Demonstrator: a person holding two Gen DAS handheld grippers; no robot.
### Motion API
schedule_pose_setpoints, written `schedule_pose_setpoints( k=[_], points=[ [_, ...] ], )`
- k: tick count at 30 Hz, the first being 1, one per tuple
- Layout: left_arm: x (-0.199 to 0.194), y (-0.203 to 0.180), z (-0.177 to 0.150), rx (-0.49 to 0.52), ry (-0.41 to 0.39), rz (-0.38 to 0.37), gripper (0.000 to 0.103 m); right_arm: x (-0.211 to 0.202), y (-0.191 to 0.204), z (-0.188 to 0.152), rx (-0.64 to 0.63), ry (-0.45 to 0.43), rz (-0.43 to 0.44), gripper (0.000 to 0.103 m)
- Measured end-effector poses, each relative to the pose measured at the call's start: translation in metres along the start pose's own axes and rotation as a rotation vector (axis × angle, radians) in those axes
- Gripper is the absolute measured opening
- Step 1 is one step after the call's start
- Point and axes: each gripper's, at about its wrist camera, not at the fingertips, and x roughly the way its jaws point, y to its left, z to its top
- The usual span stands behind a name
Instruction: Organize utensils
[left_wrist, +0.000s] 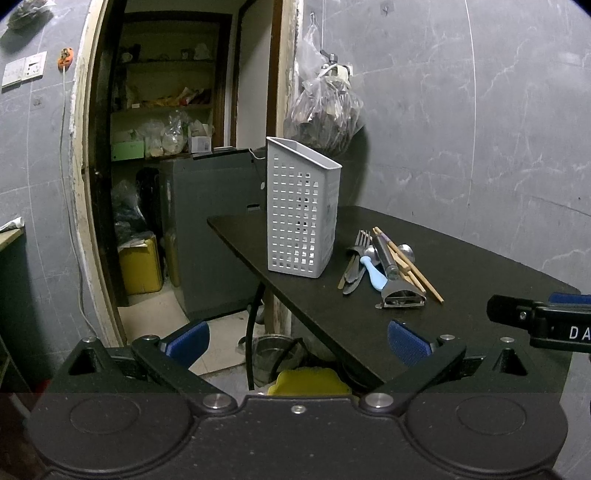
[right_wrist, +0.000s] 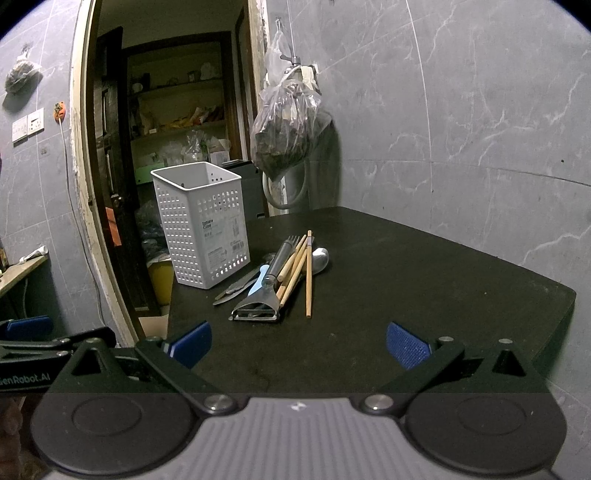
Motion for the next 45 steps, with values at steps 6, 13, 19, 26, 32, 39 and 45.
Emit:
schedule_pose_setpoints(
  k=[6,13,19,26,32,39,45],
  points=[
    [0.0,0.0,-0.001,-0.001,0.003,0.004,0.102,0.0,0.0,-0.001,0.0,0.002,0.0,0.103],
    [0.002,0.0,0.0,-0.002,0.025,-0.018,0.102,0.001,0.001,-0.002,0.001,0.006,-0.001,0.103],
    [0.002,0.001,-0.001,0.004,0.047,-0.03,0.102,0.004,0.002,-0.007,0.001,0.013,0.0,0.103],
    [0.008,0.002,0.003,0.006,0.069,-0.069,0.102,0.007,0.0,-0.004,0.001,0.022,-0.003,0.103],
    [0.022,0.017,0.016,-0.041,0.057,-0.098,0.102,0.008,0.0,0.003,-0.022,0.014,-0.007,0.103],
    [0.038,0.037,0.054,-0.022,-0.054,-0.077,0.102,0.005,-0.002,0.036,-0.034,-0.039,0.063,0.103],
    [0.065,0.042,0.079,0.021,-0.126,-0.084,0.102,0.01,0.009,0.077,-0.101,-0.087,0.081,0.103]
  ],
)
